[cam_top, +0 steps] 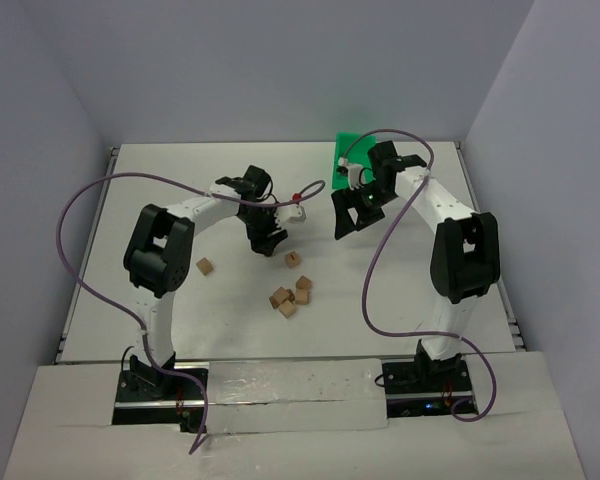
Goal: Build the wood block tower
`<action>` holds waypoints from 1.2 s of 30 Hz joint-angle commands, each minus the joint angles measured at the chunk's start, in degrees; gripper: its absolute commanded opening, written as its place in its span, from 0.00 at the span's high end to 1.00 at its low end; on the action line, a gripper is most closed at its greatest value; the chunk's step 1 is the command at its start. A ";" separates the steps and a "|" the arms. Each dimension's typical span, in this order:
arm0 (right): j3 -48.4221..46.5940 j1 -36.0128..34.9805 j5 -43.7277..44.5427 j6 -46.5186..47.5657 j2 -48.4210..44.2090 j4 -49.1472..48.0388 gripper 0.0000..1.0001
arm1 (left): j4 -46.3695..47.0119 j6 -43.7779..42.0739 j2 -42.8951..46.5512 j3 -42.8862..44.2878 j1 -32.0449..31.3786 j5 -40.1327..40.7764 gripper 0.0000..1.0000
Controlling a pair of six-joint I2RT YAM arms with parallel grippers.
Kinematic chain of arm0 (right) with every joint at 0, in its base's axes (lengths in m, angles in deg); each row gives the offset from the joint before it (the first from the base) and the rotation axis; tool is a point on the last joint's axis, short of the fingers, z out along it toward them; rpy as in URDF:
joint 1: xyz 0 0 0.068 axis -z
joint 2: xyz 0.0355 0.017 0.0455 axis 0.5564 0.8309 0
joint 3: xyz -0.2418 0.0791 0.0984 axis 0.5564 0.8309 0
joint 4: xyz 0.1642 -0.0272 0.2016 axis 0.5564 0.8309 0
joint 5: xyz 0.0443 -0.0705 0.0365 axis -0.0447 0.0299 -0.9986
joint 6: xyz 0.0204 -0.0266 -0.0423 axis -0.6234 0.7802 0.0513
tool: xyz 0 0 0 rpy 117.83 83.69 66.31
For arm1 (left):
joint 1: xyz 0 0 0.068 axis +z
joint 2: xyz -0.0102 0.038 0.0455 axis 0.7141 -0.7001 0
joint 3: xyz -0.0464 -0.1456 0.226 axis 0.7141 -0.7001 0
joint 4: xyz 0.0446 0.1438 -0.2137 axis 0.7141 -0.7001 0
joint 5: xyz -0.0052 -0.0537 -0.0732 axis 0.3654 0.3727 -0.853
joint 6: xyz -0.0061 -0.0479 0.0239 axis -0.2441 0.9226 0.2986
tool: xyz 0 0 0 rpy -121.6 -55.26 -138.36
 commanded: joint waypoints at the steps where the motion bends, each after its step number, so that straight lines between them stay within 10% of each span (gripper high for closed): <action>1: -2.35 -0.65 0.04 -0.92 0.42 -1.18 0.08 | -0.06 -1.59 -1.94 0.73 -1.05 3.80 0.96; 17: -3.01 -0.61 0.38 -0.93 0.62 -0.74 0.07 | 2.91 -4.29 2.38 -8.00 -3.31 8.14 0.88; 36: -4.11 -0.66 0.74 -0.57 0.95 0.15 0.07 | 2.38 -4.70 1.33 -7.19 -3.41 6.66 0.36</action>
